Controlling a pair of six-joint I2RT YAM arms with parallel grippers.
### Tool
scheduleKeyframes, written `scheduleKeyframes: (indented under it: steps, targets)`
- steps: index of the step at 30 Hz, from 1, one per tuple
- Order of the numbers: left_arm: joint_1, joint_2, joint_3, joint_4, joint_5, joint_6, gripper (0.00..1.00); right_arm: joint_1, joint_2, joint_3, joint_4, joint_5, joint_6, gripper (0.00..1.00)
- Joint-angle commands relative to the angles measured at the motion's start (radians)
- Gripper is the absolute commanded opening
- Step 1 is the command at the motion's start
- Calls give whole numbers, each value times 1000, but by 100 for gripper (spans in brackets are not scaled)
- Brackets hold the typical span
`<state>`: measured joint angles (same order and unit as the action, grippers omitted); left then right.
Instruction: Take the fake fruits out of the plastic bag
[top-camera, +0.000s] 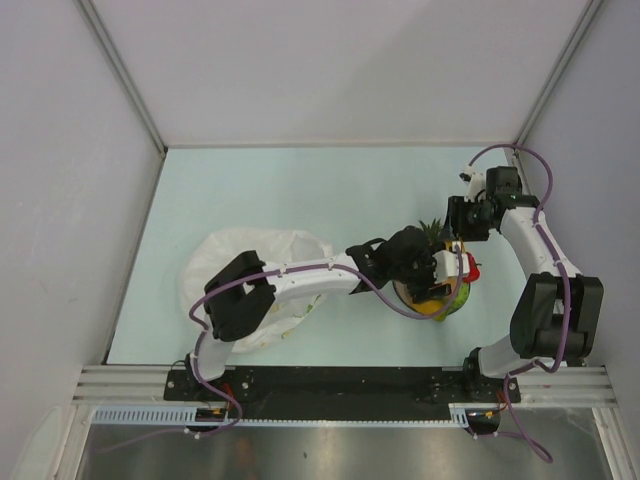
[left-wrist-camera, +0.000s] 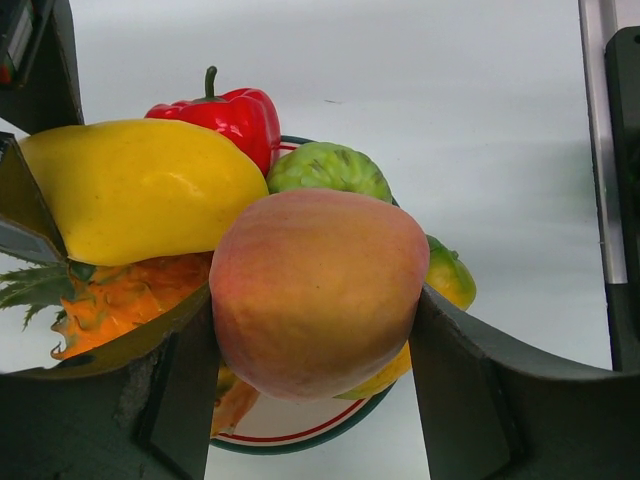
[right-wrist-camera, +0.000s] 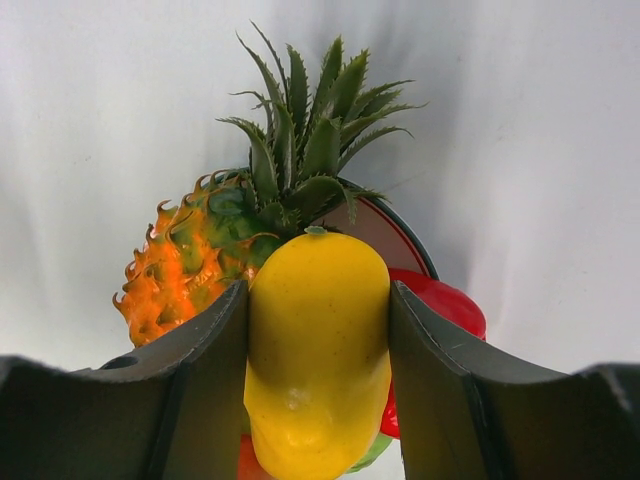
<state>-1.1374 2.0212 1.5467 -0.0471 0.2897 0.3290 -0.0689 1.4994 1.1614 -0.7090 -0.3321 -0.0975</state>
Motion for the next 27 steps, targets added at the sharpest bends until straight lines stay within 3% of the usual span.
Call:
scheduleKeyframes:
  steps: [1, 4, 6, 7, 18, 27]
  targets:
    - [2, 20, 58, 24, -55, -19, 25, 3, -21, -14, -29, -10, 21, 29]
    - [2, 16, 61, 16, -63, -36, 35, 3, -18, -14, -26, -13, 22, 32]
    - [1, 11, 56, 20, -66, -41, 68, 3, -16, -14, -27, -15, 22, 34]
    - [-1, 8, 61, 18, -72, -38, 99, 3, -15, -14, -26, -15, 22, 35]
    - [-15, -10, 70, 20, -69, -45, 100, 3, -24, -14, -35, -13, 28, 46]
    - [-15, -39, 84, 38, -57, -61, 100, -3, -48, -11, -43, -4, 38, 78]
